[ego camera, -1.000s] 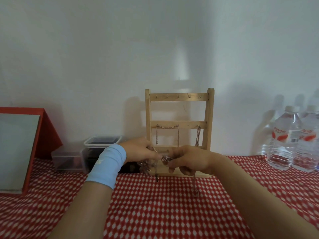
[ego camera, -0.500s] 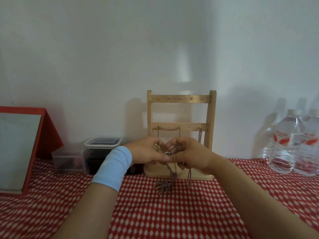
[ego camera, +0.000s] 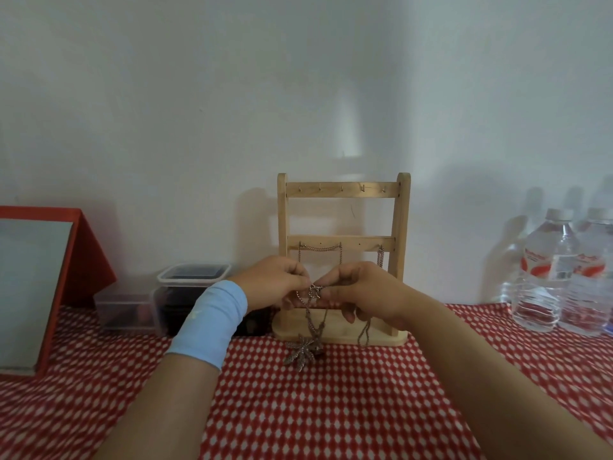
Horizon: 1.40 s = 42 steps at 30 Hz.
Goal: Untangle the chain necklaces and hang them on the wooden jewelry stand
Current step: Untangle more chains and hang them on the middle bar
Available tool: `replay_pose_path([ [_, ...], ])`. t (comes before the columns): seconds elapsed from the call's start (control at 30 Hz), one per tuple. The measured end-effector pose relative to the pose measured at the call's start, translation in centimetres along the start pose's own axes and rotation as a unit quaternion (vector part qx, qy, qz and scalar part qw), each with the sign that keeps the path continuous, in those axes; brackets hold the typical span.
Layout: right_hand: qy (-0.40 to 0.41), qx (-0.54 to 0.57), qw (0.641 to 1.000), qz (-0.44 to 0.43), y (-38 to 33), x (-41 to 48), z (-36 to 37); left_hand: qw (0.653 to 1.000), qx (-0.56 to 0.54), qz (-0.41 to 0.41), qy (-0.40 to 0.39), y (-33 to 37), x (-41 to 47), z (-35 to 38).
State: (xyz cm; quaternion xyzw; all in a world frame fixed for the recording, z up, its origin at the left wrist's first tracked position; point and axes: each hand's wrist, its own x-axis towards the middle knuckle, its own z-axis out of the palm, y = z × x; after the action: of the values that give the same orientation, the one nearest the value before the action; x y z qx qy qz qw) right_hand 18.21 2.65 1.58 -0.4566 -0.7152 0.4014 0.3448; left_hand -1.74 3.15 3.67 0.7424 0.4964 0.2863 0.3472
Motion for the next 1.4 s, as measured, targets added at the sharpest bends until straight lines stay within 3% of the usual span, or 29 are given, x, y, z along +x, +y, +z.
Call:
replay_pose_path([
  [0.13,0.007,-0.024,1.000,0.004,-0.2,0.0,0.3,0.998,-0.026,-0.039,-0.029,0.0,0.0,0.5],
  [0.33,0.001,-0.026,1.000,0.004,-0.6,-0.2,0.2,0.998,-0.058,0.021,0.032,-0.5,-0.1,0.2],
  [0.57,0.036,0.001,0.999,-0.038,-0.6,-0.2,0.0,0.994,-0.101,0.033,-0.010,-0.3,0.0,0.4],
  [0.7,0.043,0.045,0.997,-0.043,-0.8,-0.1,0.0,0.998,-0.056,0.040,-0.007,-0.6,0.3,0.1],
  [0.83,0.047,0.016,0.999,-0.022,-0.8,0.1,0.1,0.998,-0.029,0.044,0.022,-0.2,0.3,-0.3],
  [1.13,-0.029,-0.090,0.995,0.016,-0.9,-0.4,-0.2,0.998,0.010,0.050,0.027,-0.1,0.2,-0.3],
  [1.4,-0.068,-0.104,0.990,0.061,-0.9,-0.7,-1.1,0.993,-0.103,0.039,0.036,0.0,0.6,0.5],
])
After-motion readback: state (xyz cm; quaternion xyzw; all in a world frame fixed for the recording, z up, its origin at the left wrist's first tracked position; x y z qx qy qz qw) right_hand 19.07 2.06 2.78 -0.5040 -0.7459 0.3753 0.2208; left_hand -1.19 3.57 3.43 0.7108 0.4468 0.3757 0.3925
